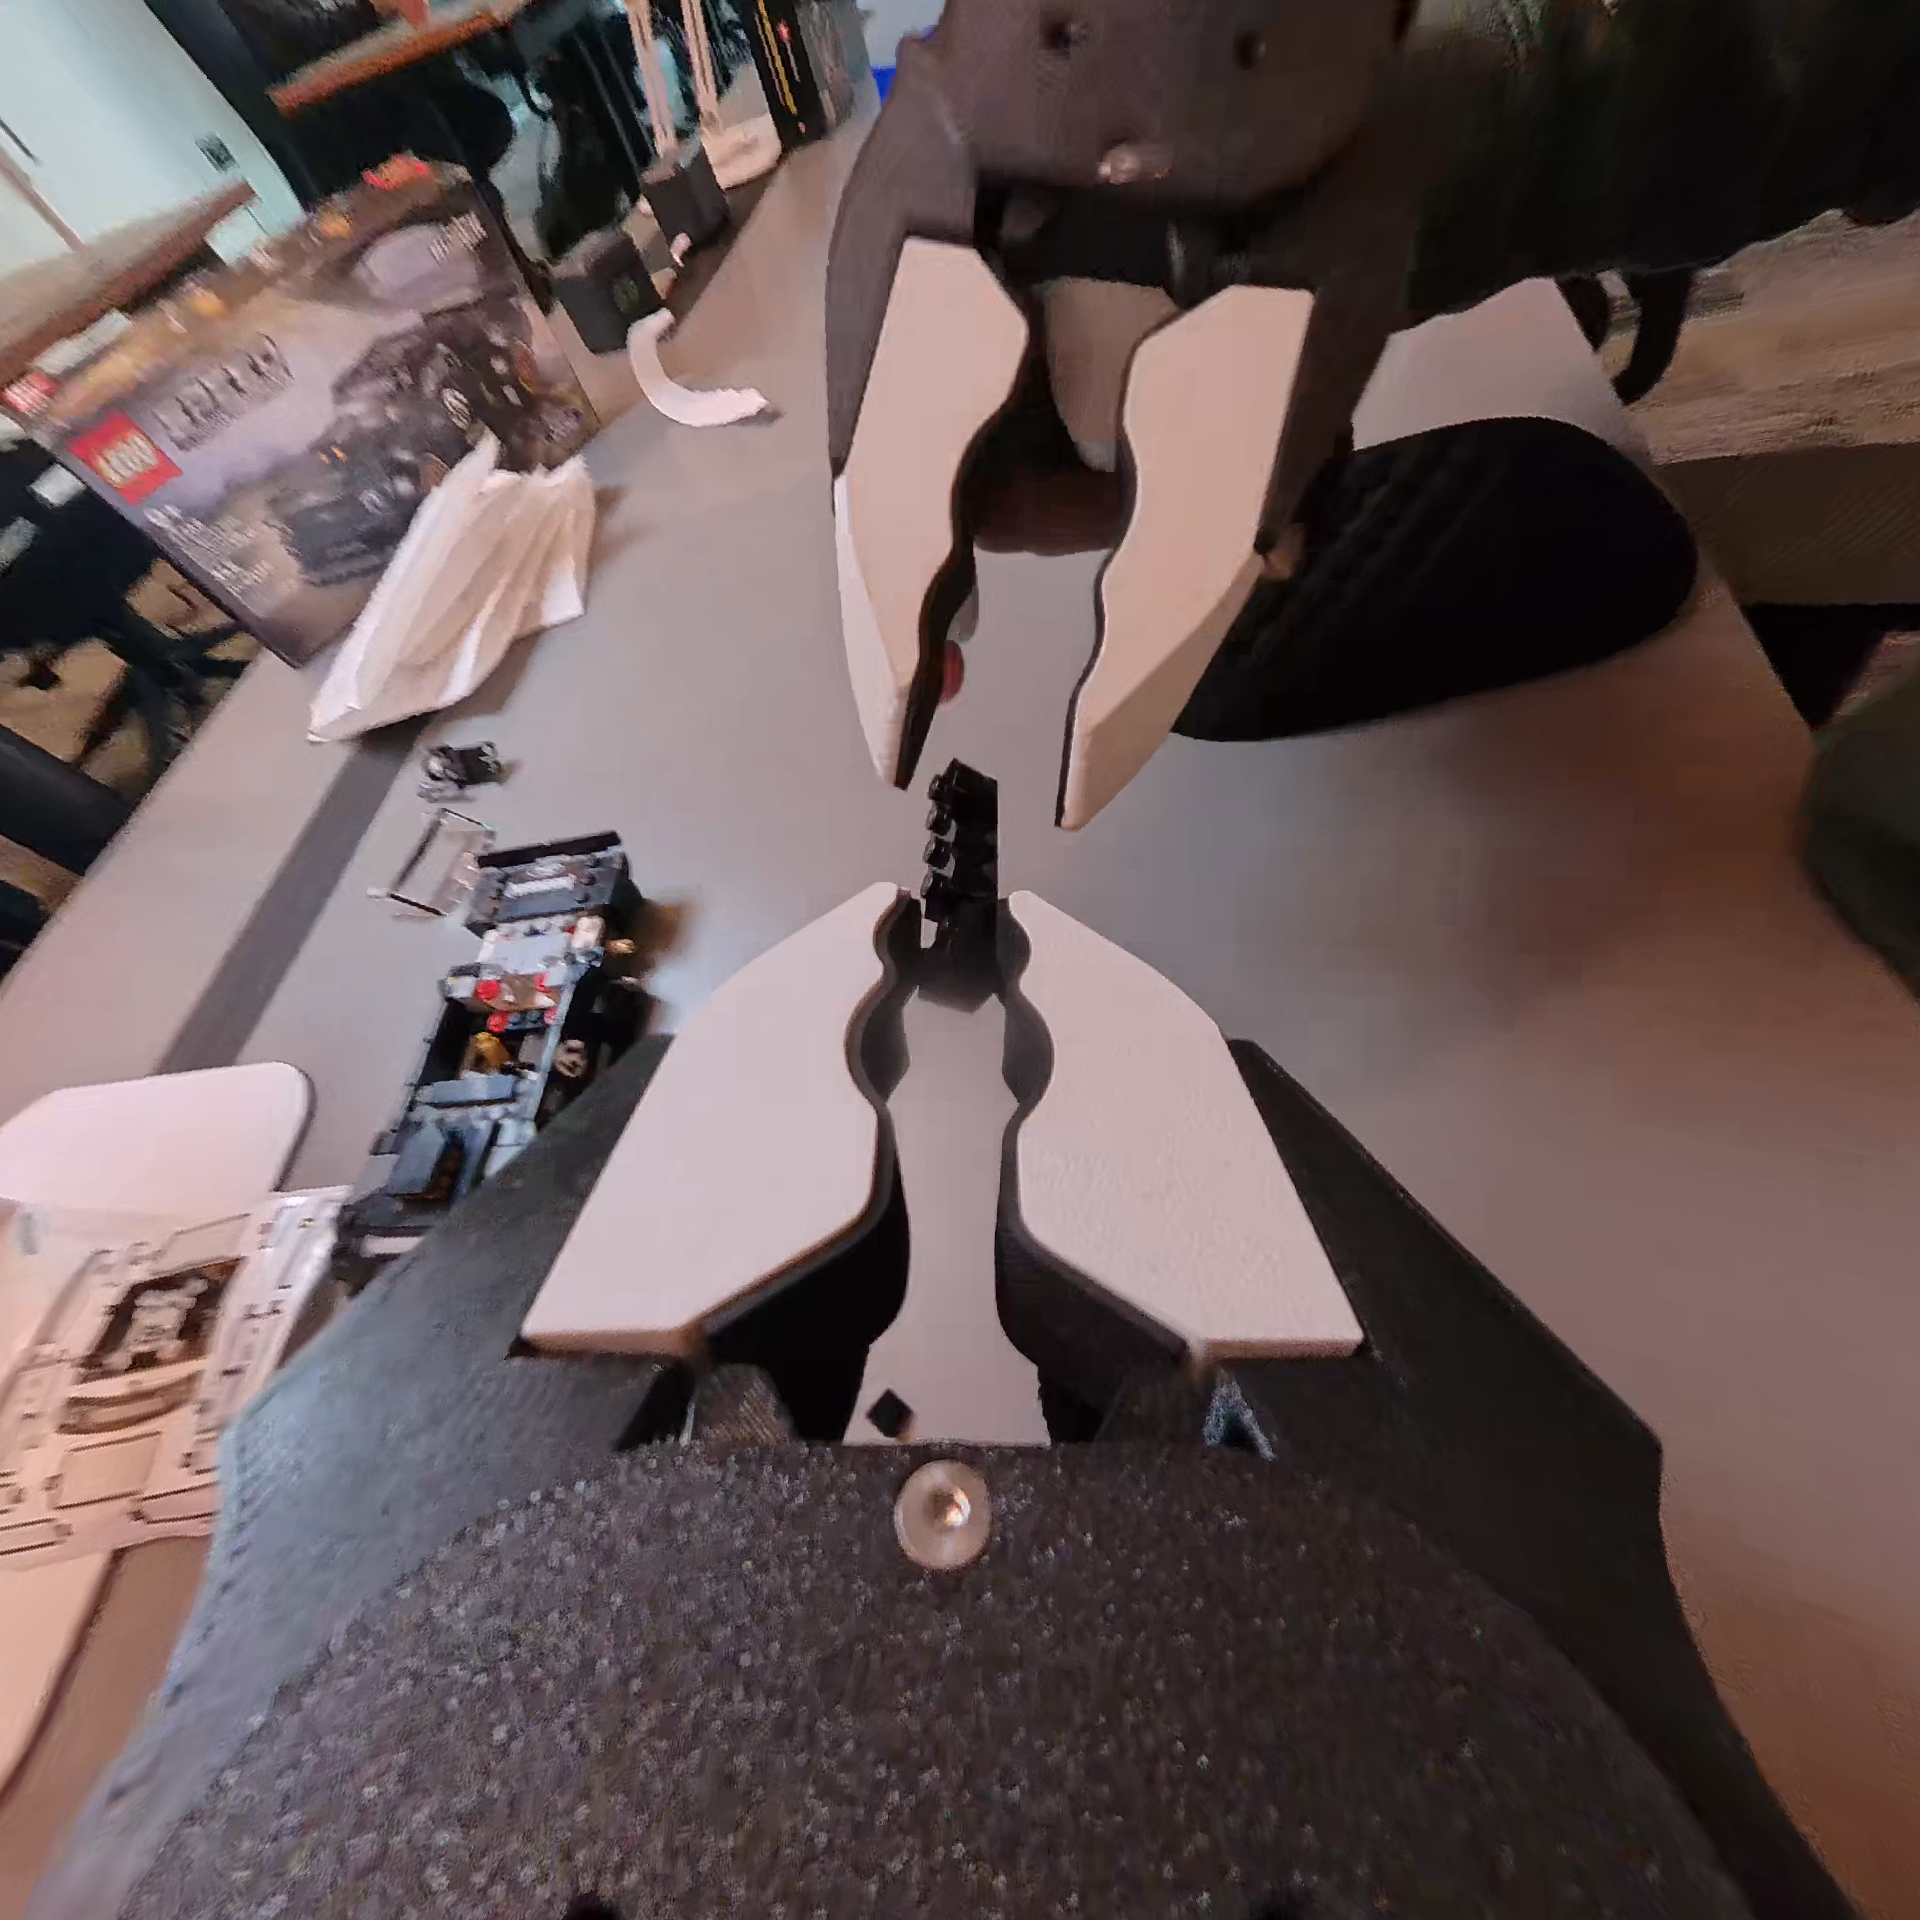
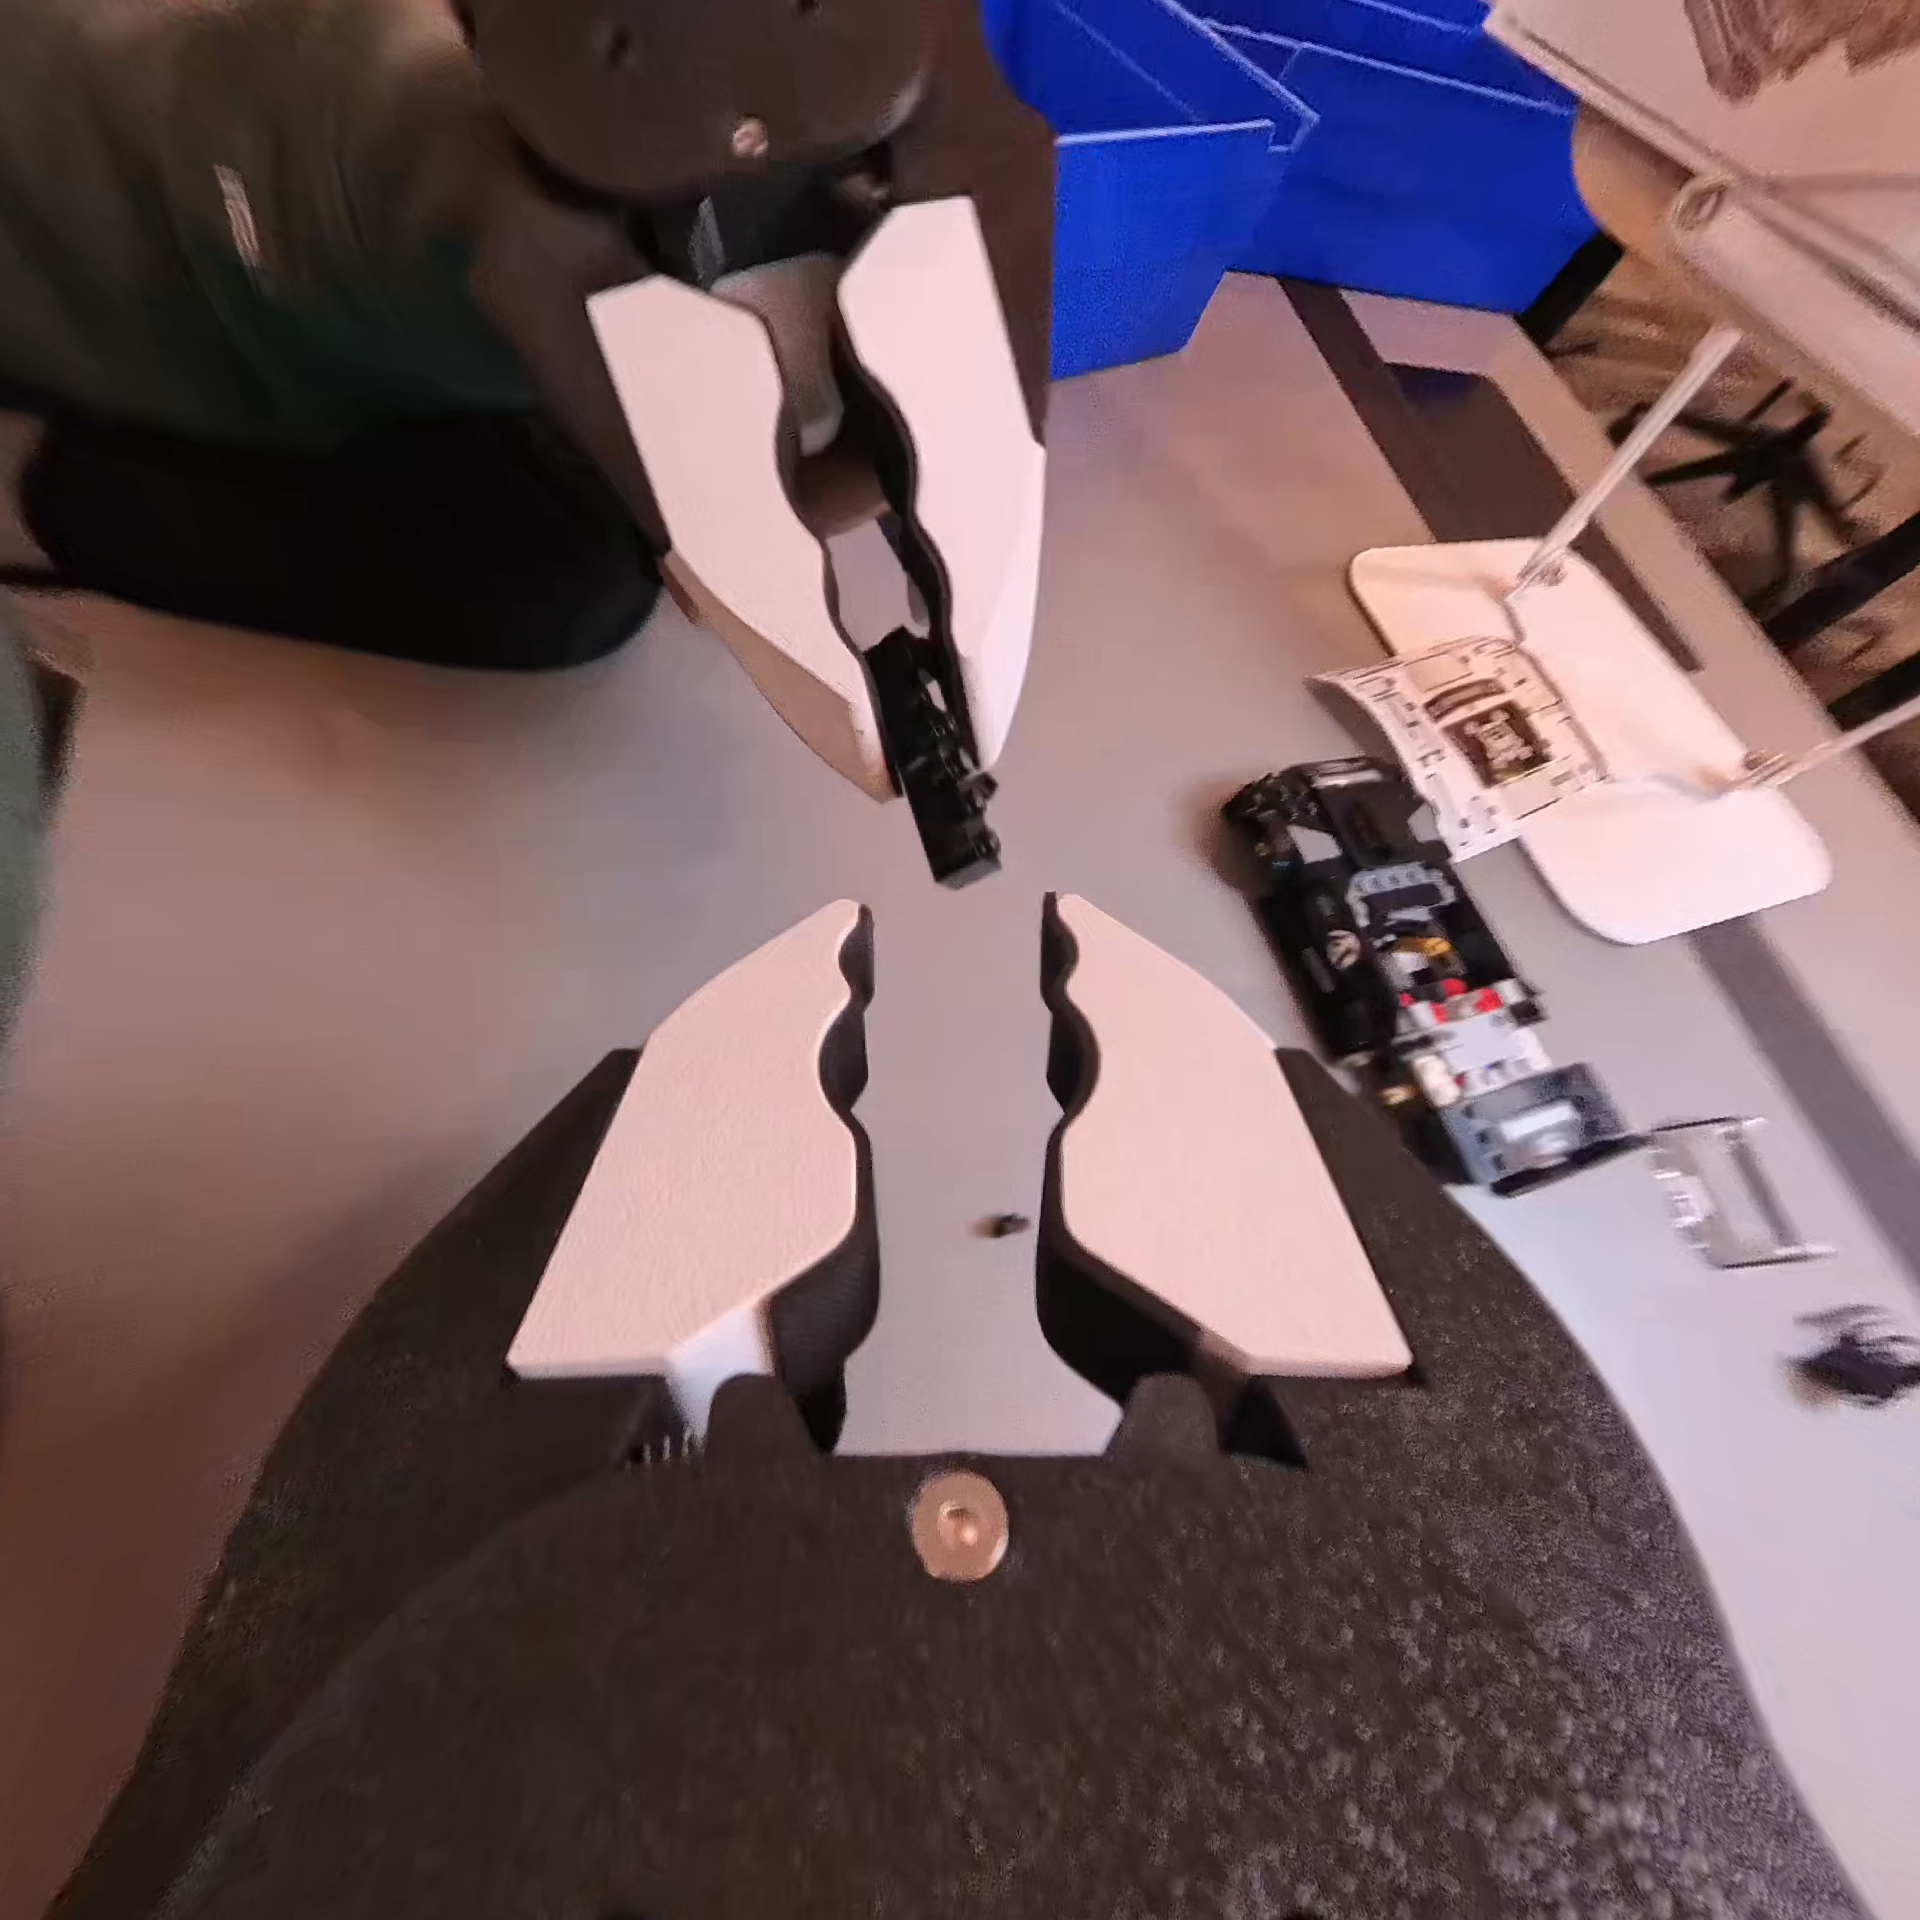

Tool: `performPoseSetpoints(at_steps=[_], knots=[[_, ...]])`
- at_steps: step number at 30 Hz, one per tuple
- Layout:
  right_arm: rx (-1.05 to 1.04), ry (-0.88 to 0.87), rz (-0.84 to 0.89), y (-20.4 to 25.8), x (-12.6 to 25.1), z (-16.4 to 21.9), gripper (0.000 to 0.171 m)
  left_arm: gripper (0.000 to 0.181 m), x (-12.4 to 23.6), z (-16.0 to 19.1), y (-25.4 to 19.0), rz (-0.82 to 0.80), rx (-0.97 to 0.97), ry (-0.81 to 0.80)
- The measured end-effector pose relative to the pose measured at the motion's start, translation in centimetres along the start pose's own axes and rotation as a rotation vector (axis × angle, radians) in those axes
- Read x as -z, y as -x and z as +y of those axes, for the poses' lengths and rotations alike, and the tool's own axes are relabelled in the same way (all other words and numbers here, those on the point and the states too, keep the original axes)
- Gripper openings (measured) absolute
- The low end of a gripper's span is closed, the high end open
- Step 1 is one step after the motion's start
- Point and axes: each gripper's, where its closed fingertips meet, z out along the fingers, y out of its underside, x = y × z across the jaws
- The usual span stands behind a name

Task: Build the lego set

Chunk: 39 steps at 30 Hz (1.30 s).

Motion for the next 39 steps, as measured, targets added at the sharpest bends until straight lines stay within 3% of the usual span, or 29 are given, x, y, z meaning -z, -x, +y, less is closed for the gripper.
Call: performPoseSetpoints(at_steps=[6,13,19,23,25,29,36,39], knots=[[-0.244,-0.113,-0.146,0.6,0.9,-0.4,0.03,0.014,-0.3,-0.7,-0.3,-0.093,-0.197,-0.033],[-0.248,-0.114,-0.19,1.2,0.1,0.2,0.013,0.014,-1.2,-0.3,-1.1,-0.133,-0.346,-0.009],[-0.069,-0.075,-0.095,1.0,-0.6,2.1,0.012,0.027,-1.9,2.1,-1.5,0.003,-0.126,0.037],[0.05,-0.038,-0.086,2.2,-1.5,3.7,0.012,0.022,-2.7,4.8,-2.8,0.144,0.034,0.153],[0.079,0.004,-0.083,2.4,-2.0,4.7,0.012,0.011,-3.1,5.8,-3.7,0.187,0.031,0.207],[0.121,0.126,-0.107,2.9,-2.8,6.9,0.012,0.013,-3.8,7.6,-4.5,0.211,0.041,0.302],[0.098,0.324,-0.163,3.2,-2.9,9.7,0.012,0.011,-4.1,8.3,-4.7,0.212,0.038,0.333],[0.059,0.338,-0.186,3.1,-2.6,9.6,0.022,0.012,-4.1,8.2,-4.7,0.212,0.041,0.329]])
